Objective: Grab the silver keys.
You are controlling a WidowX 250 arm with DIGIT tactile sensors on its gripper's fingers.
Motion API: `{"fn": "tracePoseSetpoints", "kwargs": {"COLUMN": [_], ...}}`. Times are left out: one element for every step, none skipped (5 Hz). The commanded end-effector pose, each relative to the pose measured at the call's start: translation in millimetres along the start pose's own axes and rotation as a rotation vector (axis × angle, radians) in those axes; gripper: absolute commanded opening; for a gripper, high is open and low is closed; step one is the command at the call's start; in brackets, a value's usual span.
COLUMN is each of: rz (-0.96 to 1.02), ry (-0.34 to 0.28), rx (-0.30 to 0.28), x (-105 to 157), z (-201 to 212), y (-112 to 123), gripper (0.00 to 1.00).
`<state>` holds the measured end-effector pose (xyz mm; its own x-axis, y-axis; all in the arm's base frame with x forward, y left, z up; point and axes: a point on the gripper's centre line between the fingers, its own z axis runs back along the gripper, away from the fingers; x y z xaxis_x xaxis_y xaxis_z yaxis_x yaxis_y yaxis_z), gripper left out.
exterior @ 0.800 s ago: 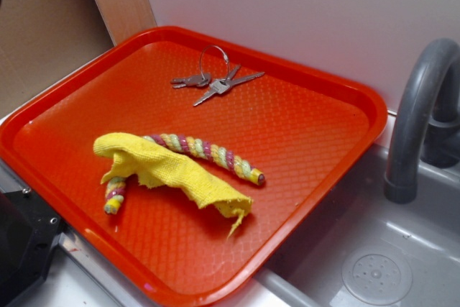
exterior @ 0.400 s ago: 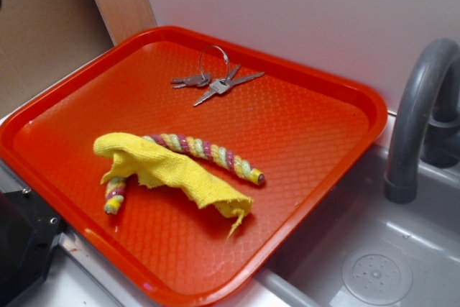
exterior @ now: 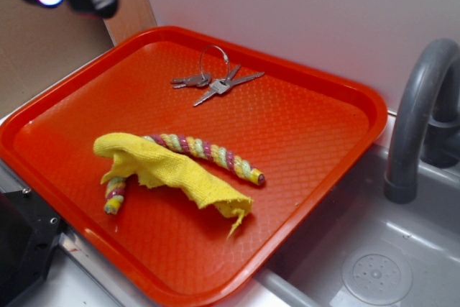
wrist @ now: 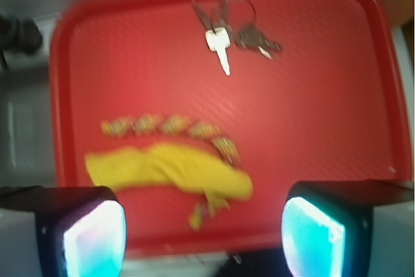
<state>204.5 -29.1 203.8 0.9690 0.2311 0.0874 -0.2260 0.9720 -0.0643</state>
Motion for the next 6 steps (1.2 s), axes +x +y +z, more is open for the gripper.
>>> {"fn": "tracePoseSetpoints", "kwargs": {"rz": [0.225, 0.306, 0.499, 0.731, 0.78, 0.756], "ry": [-0.021, -0.037, -0.117, -0.219, -0.302, -0.284], "rx": [0.088, 0.112, 0.141, 0.1, -0.059, -0.089], "x": [94, 112, 114, 91, 82, 85], "z": [-58, -69, -69, -62, -69, -74], "y": [-2, 12, 36, 55, 66, 63], "gripper": [1.0, 1.0, 1.0, 1.0, 1.0, 1.0]}}
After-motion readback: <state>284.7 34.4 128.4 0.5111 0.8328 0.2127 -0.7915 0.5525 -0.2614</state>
